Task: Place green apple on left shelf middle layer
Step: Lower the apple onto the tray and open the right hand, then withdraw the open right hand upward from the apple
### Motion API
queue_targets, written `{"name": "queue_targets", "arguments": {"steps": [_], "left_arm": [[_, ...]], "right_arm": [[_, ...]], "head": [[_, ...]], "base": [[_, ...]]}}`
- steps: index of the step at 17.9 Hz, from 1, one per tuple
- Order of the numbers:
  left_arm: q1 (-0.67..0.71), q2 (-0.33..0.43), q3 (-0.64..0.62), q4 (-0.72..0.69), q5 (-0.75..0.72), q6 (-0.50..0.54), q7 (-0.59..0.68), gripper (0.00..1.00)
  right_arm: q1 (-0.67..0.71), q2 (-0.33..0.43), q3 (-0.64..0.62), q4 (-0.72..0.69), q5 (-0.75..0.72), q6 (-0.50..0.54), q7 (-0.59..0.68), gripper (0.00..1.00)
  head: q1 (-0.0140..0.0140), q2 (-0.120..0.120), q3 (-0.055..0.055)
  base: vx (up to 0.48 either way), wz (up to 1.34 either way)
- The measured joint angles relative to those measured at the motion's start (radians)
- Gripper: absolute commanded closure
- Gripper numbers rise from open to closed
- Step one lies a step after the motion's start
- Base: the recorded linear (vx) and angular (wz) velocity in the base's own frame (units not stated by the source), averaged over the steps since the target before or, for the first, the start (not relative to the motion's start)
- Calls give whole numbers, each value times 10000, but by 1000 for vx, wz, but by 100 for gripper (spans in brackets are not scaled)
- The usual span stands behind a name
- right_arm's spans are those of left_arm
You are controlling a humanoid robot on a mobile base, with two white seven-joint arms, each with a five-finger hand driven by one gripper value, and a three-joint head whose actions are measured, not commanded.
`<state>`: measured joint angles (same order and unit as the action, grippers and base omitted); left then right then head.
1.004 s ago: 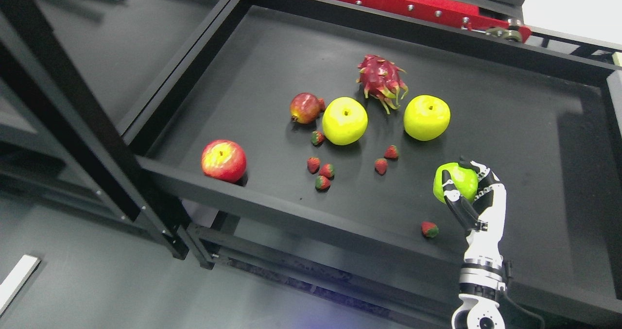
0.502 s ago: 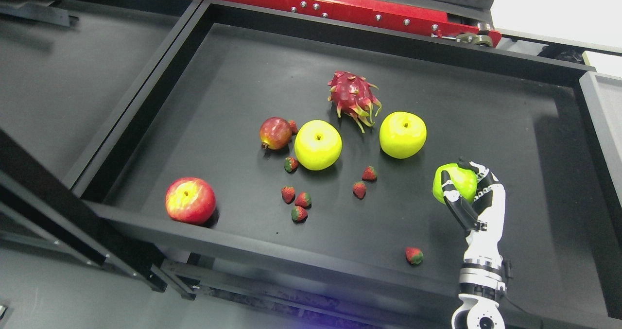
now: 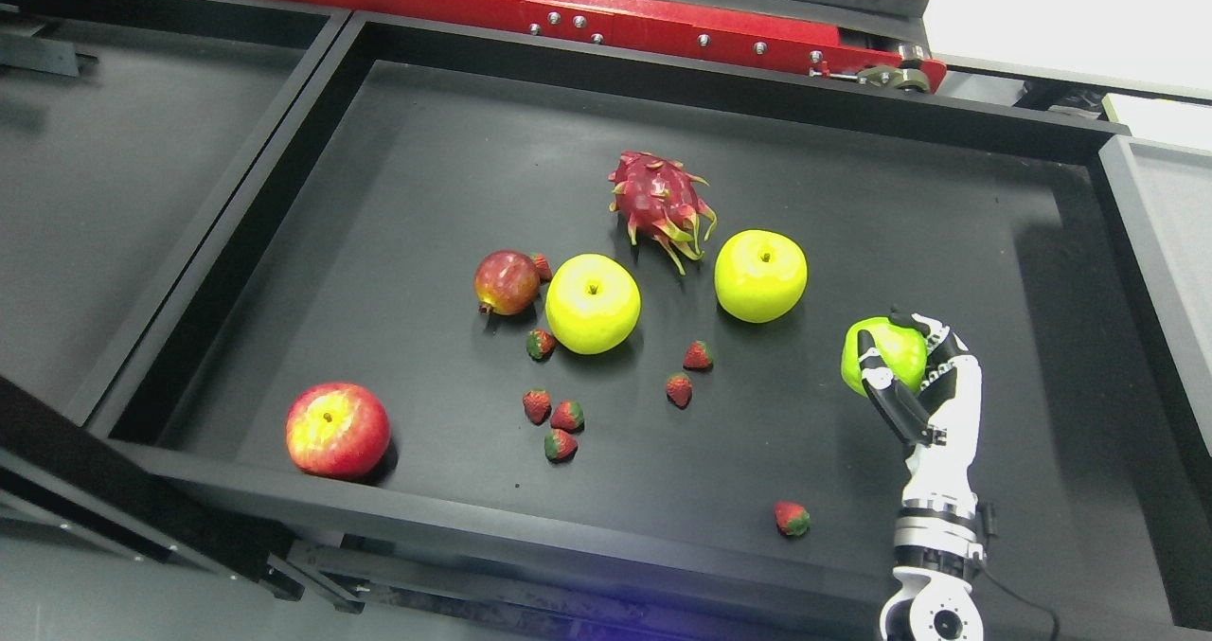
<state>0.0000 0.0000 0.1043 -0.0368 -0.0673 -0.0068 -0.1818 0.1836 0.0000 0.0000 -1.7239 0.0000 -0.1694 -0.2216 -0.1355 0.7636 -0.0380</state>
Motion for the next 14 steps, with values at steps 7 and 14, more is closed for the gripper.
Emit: {"name": "queue_targets", "arguments": {"steps": [7, 14], "left_arm": [[0, 0, 0, 0, 0, 0, 0, 0], [0, 0, 0, 0, 0, 0, 0, 0]], "right_arm": [[-50, 0, 0, 4, 0, 194, 66, 0], [-84, 0, 0, 9, 0, 276, 81, 0]], "head": [[0, 0, 0], [0, 0, 0]], "base": [[18, -30], [0, 0]]}}
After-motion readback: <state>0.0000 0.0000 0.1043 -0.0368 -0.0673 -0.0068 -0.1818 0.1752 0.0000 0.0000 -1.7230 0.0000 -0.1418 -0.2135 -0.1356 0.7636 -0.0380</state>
